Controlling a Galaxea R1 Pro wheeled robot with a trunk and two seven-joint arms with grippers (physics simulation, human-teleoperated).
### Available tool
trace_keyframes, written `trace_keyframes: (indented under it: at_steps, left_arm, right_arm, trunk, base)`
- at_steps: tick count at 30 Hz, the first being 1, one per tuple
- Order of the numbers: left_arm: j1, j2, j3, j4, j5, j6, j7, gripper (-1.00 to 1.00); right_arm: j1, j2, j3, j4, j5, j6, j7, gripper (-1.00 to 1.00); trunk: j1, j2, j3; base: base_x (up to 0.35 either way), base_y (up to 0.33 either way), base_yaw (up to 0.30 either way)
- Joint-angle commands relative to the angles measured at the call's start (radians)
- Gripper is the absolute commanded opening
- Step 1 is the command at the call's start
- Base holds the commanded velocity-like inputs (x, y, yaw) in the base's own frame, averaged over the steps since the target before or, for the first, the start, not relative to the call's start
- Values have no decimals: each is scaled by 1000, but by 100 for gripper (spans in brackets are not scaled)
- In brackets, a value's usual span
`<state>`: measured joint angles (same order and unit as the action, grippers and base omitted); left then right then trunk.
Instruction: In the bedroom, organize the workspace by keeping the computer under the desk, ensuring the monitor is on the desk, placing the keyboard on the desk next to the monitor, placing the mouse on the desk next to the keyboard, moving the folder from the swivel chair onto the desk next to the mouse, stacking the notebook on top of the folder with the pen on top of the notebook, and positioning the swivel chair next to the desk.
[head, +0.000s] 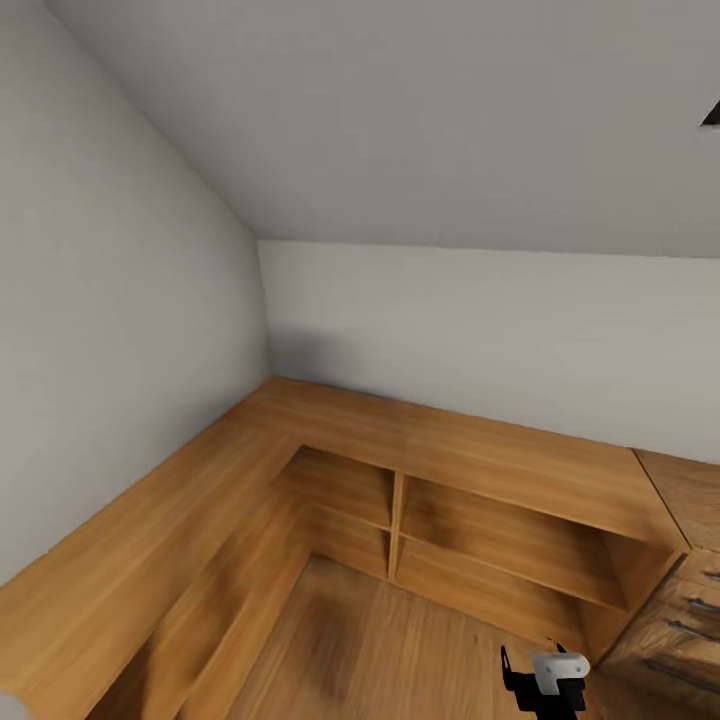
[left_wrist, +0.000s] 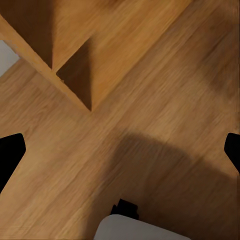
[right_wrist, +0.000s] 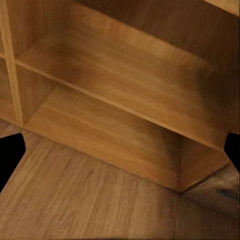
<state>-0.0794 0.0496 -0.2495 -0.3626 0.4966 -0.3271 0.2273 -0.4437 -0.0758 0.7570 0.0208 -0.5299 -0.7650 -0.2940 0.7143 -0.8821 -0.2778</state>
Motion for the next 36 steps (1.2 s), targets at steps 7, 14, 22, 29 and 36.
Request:
trace_keyframes:
  at_steps: [7, 14, 22, 29, 36]
  left_arm:
    - [0, 1, -8, 0, 5, -3, 7, 100]
    - [0, 1, -9, 1, 5, -3, 7, 100]
    - [0, 1, -9, 1, 5, -3, 7, 100]
    - [0, 1, -9, 1, 5, -3, 7, 100]
    - [0, 1, -8, 1, 5, -3, 6, 100]
  right_arm:
    - [-1, 1, 9, 2, -2, -2, -5, 100]
    - [-1, 2, 10, 2, -2, -2, -5, 100]
    - [-1, 27, 7, 2, -7, 0, -7, 100]
    - [-1, 32, 3, 1, -12, 0, -8, 100]
    - [-1, 33, -24, 1, -29, 1, -10, 100]
  trunk:
    - [0, -1, 1]
    - [0, -1, 1]
    - [0, -1, -1]
    - [0, -1, -1]
    - [0, -1, -1]
  base:
    - [6, 6, -297]
    - [0, 0, -297]
    - [0, 0, -143]
    - [0, 0, -125]
    - [0, 0, -292]
